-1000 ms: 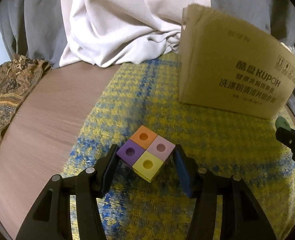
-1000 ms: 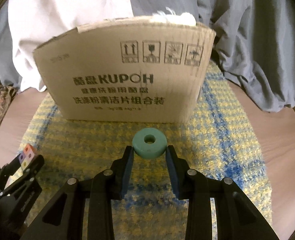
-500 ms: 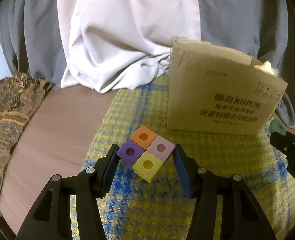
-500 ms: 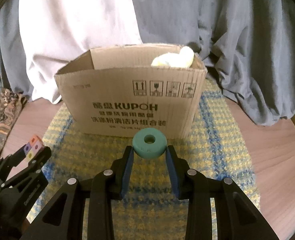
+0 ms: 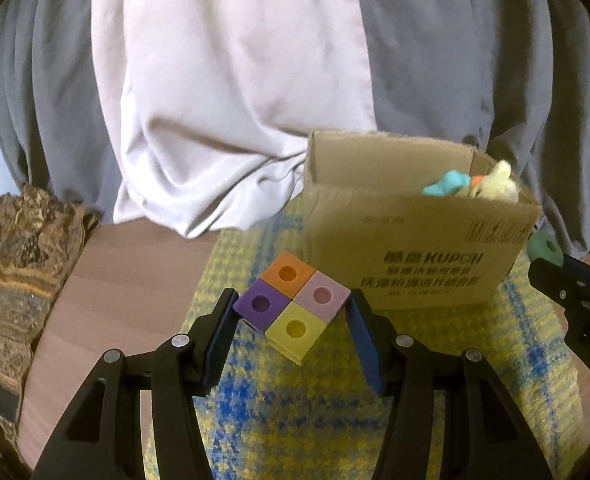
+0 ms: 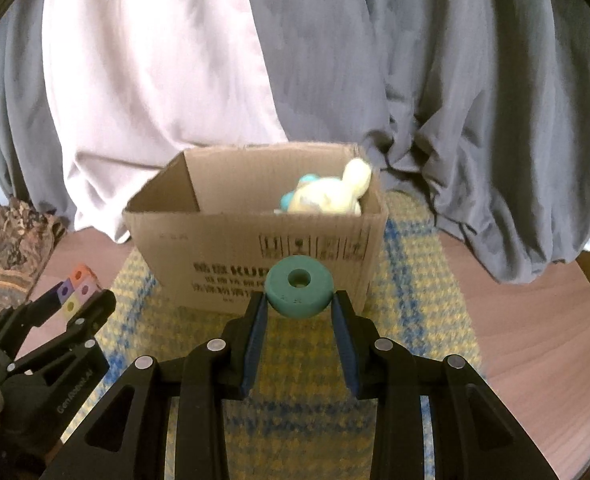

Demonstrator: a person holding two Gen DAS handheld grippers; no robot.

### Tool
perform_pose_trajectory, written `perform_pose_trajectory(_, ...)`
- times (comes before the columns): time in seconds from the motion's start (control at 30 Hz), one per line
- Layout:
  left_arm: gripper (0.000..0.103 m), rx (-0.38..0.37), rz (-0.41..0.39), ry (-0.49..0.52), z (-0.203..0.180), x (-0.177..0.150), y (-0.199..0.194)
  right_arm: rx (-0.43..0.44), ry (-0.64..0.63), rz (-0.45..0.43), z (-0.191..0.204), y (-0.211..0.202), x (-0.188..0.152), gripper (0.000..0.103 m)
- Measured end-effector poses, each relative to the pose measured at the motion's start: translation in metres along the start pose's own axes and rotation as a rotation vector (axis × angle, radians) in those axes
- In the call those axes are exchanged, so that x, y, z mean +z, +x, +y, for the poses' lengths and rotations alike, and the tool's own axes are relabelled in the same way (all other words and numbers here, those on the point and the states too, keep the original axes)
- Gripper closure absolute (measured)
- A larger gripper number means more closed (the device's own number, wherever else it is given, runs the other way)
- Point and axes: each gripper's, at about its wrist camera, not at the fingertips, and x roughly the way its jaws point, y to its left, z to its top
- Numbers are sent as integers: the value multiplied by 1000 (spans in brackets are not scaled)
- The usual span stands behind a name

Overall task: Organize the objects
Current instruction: 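Carry the cube and ring over the box and release both inside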

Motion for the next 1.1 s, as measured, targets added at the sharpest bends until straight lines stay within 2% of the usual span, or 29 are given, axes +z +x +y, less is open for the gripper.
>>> perform_pose_trajectory(0.83,49,-86,-69,75,-21,85,-2,14,-45,-105,3,-12,73,69)
perform_pose_trajectory(1.1,49,-105,-60,132,-36,112,15,29,-44,-78,5,2,100,69)
